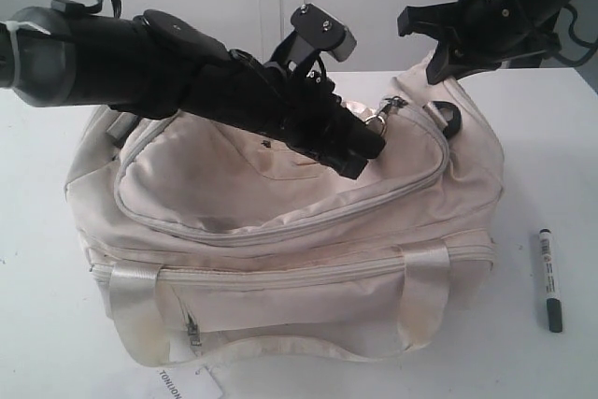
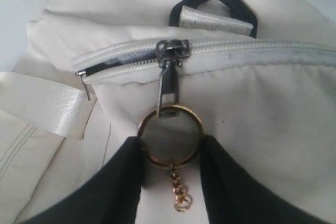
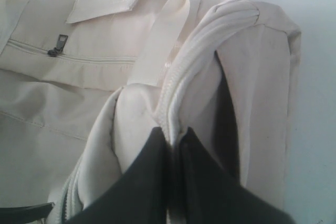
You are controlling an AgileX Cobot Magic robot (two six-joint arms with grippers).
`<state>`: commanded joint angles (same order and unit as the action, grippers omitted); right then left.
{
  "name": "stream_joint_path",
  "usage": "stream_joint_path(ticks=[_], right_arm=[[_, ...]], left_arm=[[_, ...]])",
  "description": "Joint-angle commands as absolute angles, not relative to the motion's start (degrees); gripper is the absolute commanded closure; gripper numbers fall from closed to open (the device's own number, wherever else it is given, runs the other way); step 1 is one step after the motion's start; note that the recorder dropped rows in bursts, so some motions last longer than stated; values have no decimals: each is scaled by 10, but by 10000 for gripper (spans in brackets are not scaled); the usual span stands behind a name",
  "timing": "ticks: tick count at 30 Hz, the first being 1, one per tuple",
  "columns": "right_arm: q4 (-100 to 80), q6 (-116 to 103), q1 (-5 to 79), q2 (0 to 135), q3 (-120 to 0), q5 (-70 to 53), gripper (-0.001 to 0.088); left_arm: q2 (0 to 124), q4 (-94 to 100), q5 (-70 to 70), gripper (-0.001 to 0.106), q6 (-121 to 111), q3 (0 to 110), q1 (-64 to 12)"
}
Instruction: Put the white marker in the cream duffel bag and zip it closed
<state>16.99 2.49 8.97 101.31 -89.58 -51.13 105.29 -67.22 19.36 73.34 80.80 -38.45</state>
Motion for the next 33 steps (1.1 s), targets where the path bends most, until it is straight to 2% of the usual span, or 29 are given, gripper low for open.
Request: stream_joint_path(ticks=[33], right_arm=[[186, 12, 90, 1013, -896, -507, 868]], left_arm=[[1027, -745, 407, 1053, 731, 808, -384]])
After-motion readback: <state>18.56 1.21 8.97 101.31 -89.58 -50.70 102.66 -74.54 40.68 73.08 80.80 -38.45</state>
